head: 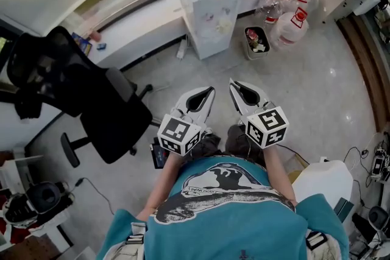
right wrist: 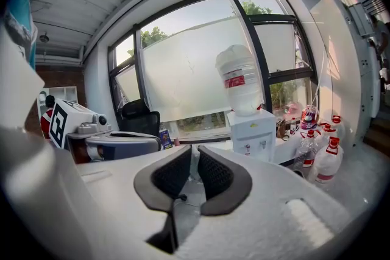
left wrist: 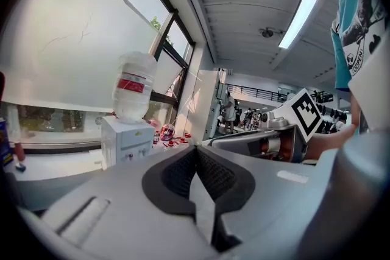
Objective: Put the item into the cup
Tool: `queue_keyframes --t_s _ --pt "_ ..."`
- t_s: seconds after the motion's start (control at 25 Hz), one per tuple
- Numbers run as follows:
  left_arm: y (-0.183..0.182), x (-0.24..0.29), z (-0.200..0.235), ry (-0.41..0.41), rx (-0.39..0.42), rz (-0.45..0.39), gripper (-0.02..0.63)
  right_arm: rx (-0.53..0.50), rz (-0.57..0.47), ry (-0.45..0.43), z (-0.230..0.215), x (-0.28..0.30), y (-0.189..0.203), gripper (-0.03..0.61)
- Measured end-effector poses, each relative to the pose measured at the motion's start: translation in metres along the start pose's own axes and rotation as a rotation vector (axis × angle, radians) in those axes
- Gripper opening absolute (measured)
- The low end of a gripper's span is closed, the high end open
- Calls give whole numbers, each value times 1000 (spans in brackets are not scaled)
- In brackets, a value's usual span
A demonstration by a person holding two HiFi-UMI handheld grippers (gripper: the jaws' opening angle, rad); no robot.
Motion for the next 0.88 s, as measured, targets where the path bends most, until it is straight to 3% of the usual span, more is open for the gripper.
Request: queue_keyframes --t_s 0.4,0.88 --pt "0 35 6 -14 -24 12 -2 17 34 -36 -34 14 1 34" --pt "-30 151 30 -95 -49 15 -2 45 30 -109 -158 53 -43 34"
Point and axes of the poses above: the fingertips, and each gripper's own axes: x forward along the fingers, z to its left, y out of its underside, the point moved 7 cm from there along -x, backward along the fingers, and after that the axes turned 2 degrees about -y, right-handed, at the moved point
